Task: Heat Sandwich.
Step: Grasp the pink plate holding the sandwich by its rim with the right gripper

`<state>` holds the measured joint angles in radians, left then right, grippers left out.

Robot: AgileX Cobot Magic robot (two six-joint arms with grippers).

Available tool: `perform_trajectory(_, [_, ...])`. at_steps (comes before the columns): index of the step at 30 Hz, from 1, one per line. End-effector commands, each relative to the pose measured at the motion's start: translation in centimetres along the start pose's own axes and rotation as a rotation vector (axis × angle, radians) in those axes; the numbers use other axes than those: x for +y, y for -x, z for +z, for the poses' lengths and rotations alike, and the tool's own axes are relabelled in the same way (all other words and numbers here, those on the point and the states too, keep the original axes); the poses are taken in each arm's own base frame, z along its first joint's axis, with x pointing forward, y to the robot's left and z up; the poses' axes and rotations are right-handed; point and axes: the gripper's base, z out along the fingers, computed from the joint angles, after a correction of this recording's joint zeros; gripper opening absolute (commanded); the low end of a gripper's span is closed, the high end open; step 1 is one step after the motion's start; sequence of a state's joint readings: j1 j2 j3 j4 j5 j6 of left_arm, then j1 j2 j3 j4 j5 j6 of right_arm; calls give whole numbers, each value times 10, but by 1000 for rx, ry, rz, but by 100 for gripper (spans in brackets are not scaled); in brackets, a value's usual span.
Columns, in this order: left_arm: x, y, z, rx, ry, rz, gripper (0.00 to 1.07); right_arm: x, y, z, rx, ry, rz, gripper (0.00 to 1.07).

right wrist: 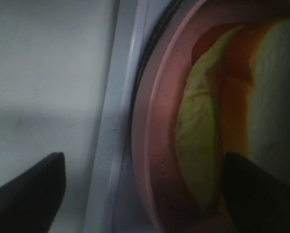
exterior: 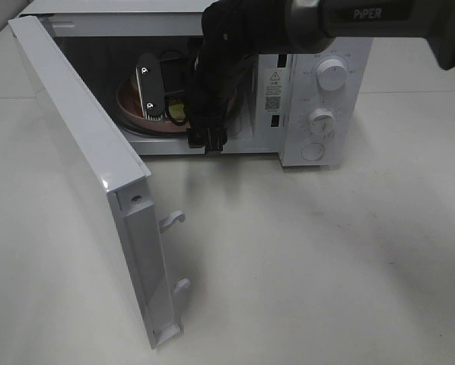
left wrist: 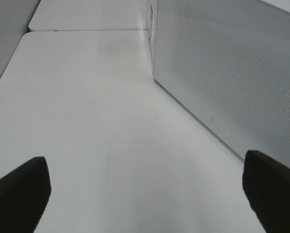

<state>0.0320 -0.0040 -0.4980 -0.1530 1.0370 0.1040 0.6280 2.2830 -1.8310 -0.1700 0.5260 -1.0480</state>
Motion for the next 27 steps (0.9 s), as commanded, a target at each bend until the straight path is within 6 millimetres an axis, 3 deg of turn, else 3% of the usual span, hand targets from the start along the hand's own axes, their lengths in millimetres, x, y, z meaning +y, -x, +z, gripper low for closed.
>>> perform_trajectory(1, [-1, -3, -3, -24, -2, 0, 101, -2, 2, 11, 2, 5, 27, 83])
perform_trajectory(18, [-1, -3, -3, -24, -2, 0, 101, 10, 2, 43, 9, 50, 42, 77])
perform_trajectory(22, [-1, -3, -3, -24, -2, 0, 101, 10, 2, 43, 7, 54, 49, 67])
perform_trajectory(24, [-1, -3, -3, -24, -2, 0, 101, 11, 2, 43, 4, 66, 61, 49])
perform_trajectory(25, [-1, -3, -3, -24, -2, 0, 101, 12, 2, 43, 8, 72, 61, 41])
perform_trajectory(26, [-1, -3, -3, -24, -2, 0, 101, 12, 2, 43, 8, 72, 61, 41])
perform_trajectory(27, [-1, -3, -3, -24, -2, 0, 101, 12, 2, 43, 12, 80, 61, 32])
